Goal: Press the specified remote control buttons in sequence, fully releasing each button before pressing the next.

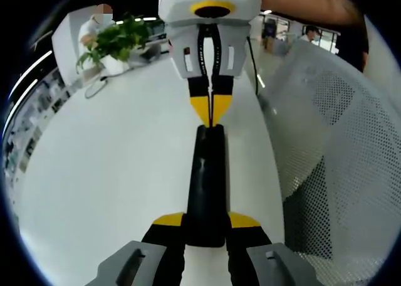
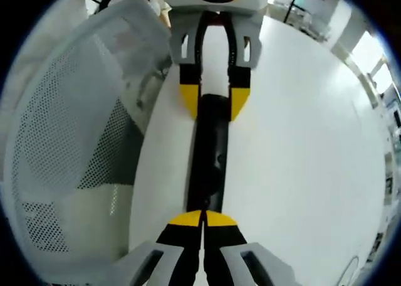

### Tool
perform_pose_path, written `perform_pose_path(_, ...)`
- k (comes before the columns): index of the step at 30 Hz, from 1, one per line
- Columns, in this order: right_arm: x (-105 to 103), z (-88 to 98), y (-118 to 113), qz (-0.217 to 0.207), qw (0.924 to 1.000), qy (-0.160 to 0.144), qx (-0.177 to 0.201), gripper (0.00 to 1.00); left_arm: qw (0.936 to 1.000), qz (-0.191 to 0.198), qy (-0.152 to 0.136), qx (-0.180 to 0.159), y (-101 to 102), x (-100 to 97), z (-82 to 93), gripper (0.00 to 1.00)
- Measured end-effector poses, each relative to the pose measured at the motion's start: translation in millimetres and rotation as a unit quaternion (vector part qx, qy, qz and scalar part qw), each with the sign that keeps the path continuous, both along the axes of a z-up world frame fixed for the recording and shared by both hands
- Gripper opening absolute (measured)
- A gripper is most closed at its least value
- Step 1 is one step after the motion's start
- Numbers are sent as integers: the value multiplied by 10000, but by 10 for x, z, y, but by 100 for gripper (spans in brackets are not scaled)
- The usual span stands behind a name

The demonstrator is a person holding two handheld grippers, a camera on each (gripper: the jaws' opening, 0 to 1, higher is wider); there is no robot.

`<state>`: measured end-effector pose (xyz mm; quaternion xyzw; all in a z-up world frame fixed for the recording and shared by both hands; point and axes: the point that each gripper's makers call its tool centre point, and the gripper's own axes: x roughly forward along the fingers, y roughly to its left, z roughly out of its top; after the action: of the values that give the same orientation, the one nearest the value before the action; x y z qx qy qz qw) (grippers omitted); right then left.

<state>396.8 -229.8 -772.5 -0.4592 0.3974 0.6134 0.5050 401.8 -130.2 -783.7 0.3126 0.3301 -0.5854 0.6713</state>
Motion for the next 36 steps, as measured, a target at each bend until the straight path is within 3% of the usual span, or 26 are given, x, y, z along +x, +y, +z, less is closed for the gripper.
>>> perform_pose_path(11, 95, 114, -86, -199, 9997, -72, 115, 0, 10000, 6, 12, 9, -11, 6, -8, 23)
perform_pose_path(36, 80, 173, 31, -262, 9994, 17, 247, 0, 10000, 28, 17, 19, -4, 13, -13, 23)
